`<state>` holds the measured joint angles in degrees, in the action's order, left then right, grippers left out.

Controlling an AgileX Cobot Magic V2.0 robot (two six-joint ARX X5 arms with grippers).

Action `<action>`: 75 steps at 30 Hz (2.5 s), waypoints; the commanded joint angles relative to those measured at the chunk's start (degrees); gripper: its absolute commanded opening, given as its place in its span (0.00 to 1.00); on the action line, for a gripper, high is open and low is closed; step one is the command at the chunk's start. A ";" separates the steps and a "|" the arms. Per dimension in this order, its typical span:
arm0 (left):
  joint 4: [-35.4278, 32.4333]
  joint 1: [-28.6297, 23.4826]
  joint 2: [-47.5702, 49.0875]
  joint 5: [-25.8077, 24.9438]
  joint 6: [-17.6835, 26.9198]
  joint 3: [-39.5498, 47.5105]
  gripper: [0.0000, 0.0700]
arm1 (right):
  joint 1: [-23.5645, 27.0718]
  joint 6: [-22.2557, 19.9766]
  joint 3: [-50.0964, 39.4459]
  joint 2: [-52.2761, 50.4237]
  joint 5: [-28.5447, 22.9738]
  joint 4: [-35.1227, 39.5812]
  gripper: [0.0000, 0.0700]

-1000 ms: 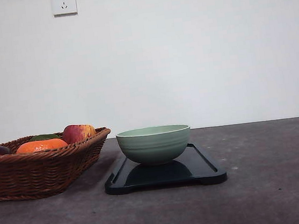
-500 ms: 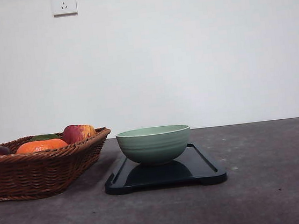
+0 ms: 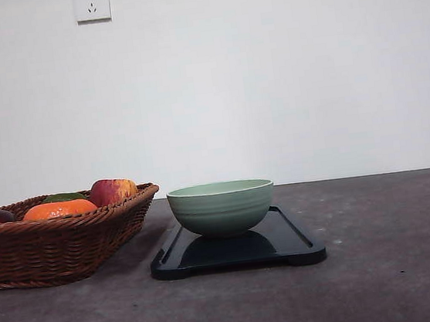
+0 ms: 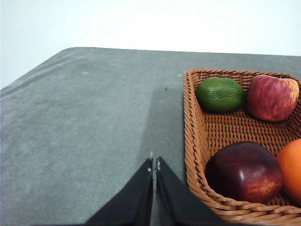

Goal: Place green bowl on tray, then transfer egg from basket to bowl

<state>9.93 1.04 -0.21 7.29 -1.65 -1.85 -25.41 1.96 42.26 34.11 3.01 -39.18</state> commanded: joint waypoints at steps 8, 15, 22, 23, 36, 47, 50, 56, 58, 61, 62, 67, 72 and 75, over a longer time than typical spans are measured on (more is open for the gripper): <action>-0.90 0.09 0.02 -0.11 -0.07 1.11 0.00 | 0.06 -5.23 0.08 -1.50 -1.02 0.69 0.02; -0.88 0.09 0.02 -0.11 -0.07 1.11 0.00 | 12.23 -7.83 -15.63 -8.43 -1.55 20.94 0.02; -0.90 0.09 0.02 -0.11 -0.07 1.11 0.00 | 19.01 -6.86 -33.71 -20.27 -1.57 36.59 0.02; -0.92 0.09 0.02 -0.11 -0.07 1.11 0.00 | 19.50 -6.84 -35.57 -22.45 -1.57 37.00 0.02; -0.79 0.09 0.02 -0.09 -0.07 1.09 0.00 | 21.75 -6.49 -41.57 -33.90 -1.61 35.40 0.02; -0.90 0.09 0.02 -0.09 -0.09 1.09 0.00 | 21.75 -6.49 -41.55 -33.90 -1.57 36.89 0.02; -0.94 0.09 0.02 -0.09 -0.09 1.09 0.00 | 21.75 -6.49 -41.55 -33.90 -1.57 36.92 0.02; -0.90 0.09 0.02 -0.09 -0.07 1.09 0.00 | 21.75 -6.49 -41.55 -33.90 -1.57 36.92 0.02; -0.92 0.09 0.02 -0.09 -0.09 1.09 0.00 | 21.75 -6.49 -41.55 -33.90 -1.57 36.92 0.02; -0.92 0.09 0.02 -0.09 -0.09 1.09 0.00 | 21.75 -6.49 -41.55 -33.90 -1.57 36.92 0.02; -0.92 0.09 0.02 -0.09 -0.09 1.09 0.00 | 21.75 -6.49 -41.55 -33.90 -1.57 36.92 0.02; -0.90 0.09 0.02 -0.09 -0.09 1.09 0.00 | 21.75 -6.49 -41.55 -33.90 -1.57 36.92 0.02; -0.92 0.09 0.02 -0.09 -0.09 1.09 0.00 | 21.75 -6.49 -41.55 -33.90 -1.57 36.92 0.02; -0.92 0.09 0.02 -0.09 -0.09 1.09 0.00 | 21.75 -6.49 -41.55 -33.90 -1.57 36.92 0.02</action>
<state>9.78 1.04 -0.21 7.29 -1.67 -1.85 -3.68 -5.06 0.93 0.14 1.43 -2.92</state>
